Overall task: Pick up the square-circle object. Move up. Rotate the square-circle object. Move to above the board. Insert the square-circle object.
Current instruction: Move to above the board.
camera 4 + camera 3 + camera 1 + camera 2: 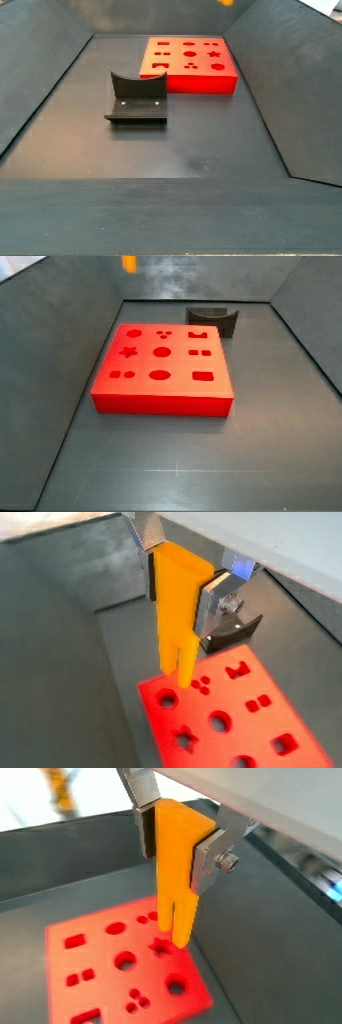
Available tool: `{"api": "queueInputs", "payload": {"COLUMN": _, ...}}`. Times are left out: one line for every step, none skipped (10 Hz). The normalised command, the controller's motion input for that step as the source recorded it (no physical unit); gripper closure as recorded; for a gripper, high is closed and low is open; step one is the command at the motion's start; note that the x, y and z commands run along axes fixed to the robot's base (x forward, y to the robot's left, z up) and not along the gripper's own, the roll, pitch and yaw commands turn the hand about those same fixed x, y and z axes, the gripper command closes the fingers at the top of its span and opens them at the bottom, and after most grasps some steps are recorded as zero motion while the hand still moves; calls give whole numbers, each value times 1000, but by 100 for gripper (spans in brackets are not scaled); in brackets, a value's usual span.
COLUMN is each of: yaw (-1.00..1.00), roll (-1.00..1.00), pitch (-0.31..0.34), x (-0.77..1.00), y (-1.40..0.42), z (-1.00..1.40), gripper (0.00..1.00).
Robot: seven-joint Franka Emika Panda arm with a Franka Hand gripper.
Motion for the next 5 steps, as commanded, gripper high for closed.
{"api": "queueInputs", "payload": {"yaw": 1000, "roll": 67, "pitch": 13, "x": 484, "y": -1000, "z": 27, "gripper": 100}}
{"api": "queueInputs", "payload": {"yaw": 1000, "roll": 69, "pitch": 16, "x": 492, "y": -1000, "z": 27, "gripper": 100}}
{"api": "queueInputs", "payload": {"yaw": 1000, "roll": 78, "pitch": 26, "x": 539, "y": -1000, "z": 25, "gripper": 100}}
{"api": "queueInputs", "payload": {"yaw": 1000, "roll": 83, "pitch": 30, "x": 529, "y": -940, "z": 10, "gripper": 100}}
{"api": "queueInputs", "payload": {"yaw": 1000, "roll": 100, "pitch": 44, "x": 365, "y": -553, "z": 7, "gripper": 100}}
